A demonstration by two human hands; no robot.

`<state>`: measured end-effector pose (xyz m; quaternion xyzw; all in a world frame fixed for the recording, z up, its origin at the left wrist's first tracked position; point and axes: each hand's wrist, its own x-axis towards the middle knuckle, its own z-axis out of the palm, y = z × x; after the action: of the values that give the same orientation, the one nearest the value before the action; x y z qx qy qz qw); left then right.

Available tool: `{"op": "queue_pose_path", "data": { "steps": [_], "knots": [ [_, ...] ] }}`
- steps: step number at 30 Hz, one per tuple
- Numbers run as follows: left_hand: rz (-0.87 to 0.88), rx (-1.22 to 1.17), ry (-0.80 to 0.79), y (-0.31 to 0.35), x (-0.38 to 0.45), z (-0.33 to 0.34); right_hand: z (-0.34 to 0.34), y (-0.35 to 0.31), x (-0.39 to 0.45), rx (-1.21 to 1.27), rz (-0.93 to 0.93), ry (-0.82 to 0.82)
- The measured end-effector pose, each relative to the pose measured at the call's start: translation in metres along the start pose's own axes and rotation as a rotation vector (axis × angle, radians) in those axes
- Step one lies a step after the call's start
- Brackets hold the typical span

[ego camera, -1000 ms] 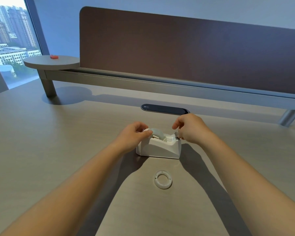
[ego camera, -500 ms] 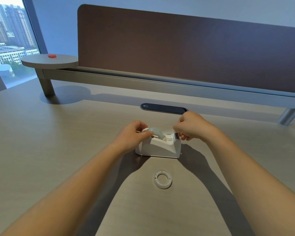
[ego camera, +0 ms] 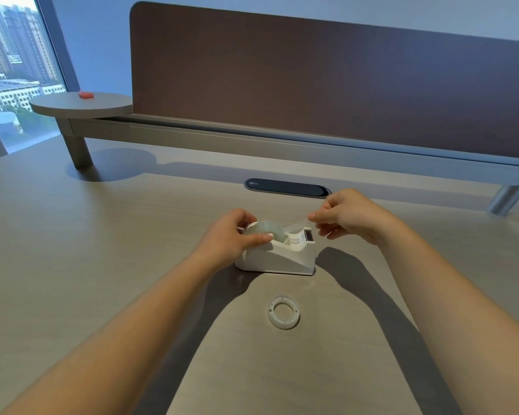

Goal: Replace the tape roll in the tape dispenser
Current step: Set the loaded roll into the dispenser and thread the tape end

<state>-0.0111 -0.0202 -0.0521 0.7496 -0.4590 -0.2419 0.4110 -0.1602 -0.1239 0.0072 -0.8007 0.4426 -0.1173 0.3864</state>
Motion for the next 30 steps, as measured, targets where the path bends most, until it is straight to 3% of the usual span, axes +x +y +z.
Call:
{"op": "queue_pose_path", "data": {
  "steps": [11, 20, 30],
  "knots": [
    [0.007, -0.001, 0.007, 0.000, 0.000, 0.001, -0.003, 0.034, -0.002, 0.199, 0.182, -0.130],
    [-0.001, -0.009, 0.010, -0.002, -0.001, 0.001, 0.010, 0.039, 0.002, 0.305, 0.250, -0.117],
    [-0.009, -0.002, 0.002, 0.001, -0.003, 0.002, 0.035, 0.055, 0.001, 0.669, 0.454, -0.093]
  ]
}}
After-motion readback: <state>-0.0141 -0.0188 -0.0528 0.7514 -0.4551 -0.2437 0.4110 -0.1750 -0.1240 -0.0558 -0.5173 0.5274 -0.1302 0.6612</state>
